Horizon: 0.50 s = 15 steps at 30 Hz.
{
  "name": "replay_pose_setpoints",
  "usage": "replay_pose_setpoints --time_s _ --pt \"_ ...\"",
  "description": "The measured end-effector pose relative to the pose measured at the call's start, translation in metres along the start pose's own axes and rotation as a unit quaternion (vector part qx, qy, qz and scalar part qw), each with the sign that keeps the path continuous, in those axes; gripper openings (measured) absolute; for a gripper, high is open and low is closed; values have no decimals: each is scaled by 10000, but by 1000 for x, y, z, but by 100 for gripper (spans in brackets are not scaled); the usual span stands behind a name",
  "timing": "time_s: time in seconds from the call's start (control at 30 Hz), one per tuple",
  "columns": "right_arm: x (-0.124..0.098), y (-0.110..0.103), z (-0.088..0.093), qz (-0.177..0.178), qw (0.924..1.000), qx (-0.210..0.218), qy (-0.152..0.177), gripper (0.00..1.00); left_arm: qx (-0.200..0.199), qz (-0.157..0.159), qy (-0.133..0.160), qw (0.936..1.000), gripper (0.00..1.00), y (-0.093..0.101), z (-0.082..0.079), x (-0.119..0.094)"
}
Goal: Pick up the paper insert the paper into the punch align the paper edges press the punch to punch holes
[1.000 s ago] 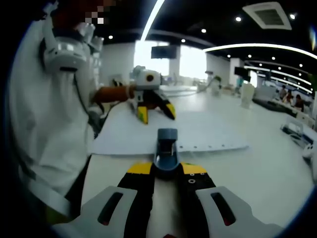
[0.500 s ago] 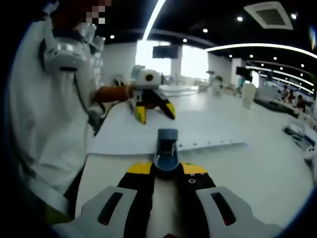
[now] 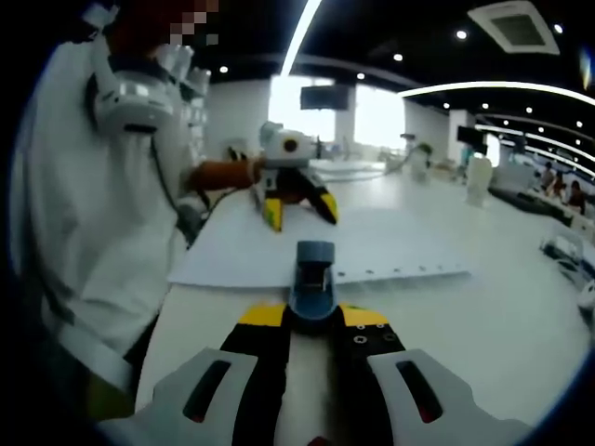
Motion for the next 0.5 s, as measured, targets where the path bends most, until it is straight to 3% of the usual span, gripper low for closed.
replay_pose_setpoints --time_s 0.17,0.27,0.5 --pt "1 0 0 24 9999 144 8 23 9 0 5 10000 47 0 0 0" --pt "2 -1 0 35 9999 148 -18 23 32 88 33 10000 54 3 -1 0" --pt "-3 -3 -2 159 9995 269 46 31 -185 176 418 9988 55 2 -10 -7"
Point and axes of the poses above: the point that each gripper's makers call its tool centre point, and the gripper's own axes: x roughly forward along the fingers, y roughly to its right, z roughly out of its underside, the point moved 7 cm from there along -x, roughly backward along the fingers, and after that the axes turned 5 degrees about x, right-handed, at the moved point
